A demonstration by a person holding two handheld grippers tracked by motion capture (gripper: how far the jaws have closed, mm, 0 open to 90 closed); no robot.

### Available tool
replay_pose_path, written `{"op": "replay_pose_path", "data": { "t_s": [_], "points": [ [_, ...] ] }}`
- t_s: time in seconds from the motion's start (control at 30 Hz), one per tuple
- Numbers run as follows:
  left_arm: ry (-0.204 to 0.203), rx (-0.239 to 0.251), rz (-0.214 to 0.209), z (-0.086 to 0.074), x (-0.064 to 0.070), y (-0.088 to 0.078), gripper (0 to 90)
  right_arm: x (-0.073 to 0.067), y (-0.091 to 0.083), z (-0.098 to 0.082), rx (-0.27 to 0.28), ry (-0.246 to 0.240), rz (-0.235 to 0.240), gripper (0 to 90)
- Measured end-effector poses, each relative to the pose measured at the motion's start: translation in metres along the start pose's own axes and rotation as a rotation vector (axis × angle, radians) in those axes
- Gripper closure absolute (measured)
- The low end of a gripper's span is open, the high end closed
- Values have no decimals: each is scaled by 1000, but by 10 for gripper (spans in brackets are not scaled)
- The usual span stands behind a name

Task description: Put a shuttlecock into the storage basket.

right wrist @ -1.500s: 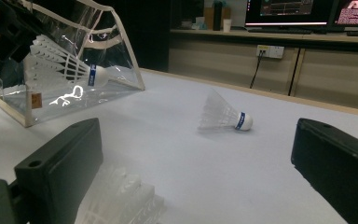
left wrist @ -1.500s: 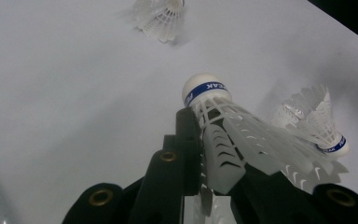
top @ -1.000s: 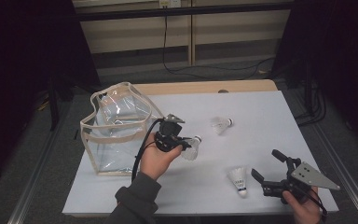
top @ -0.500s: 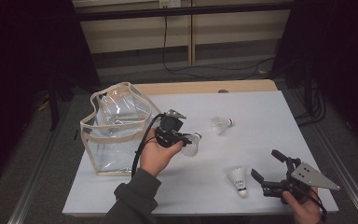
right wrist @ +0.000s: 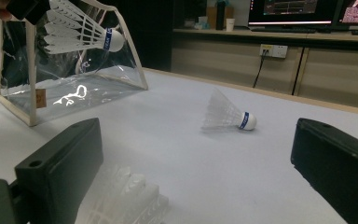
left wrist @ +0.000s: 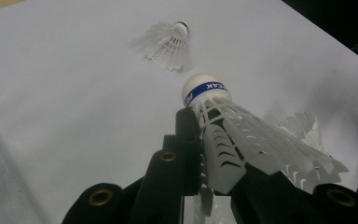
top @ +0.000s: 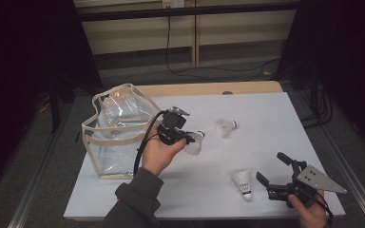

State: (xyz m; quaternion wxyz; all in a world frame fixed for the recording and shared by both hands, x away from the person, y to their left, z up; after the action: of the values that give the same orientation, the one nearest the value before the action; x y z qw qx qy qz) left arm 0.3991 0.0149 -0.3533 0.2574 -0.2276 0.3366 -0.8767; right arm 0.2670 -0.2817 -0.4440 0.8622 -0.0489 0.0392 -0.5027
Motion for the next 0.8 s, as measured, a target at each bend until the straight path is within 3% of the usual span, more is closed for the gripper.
{"op": "replay_pose_path", "data": {
  "t_s": [0.8],
  "points": [
    [8,-2,22,13,-1,-9,854,2,0,0,1,31,-14,21]
  ]
}}
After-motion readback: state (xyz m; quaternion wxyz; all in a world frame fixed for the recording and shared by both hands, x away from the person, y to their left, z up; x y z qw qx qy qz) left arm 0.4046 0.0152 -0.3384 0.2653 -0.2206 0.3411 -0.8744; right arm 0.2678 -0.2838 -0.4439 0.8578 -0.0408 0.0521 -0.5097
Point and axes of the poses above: each handheld gripper's, and its own axes: y roughly forward along the jaws, z roughly out of its top, x roughly to its right, the point moved 4 cm from there along y, roughly forward along the jaws, and after that the axes turned 2 degrees about -z, right-handed, at the moved point
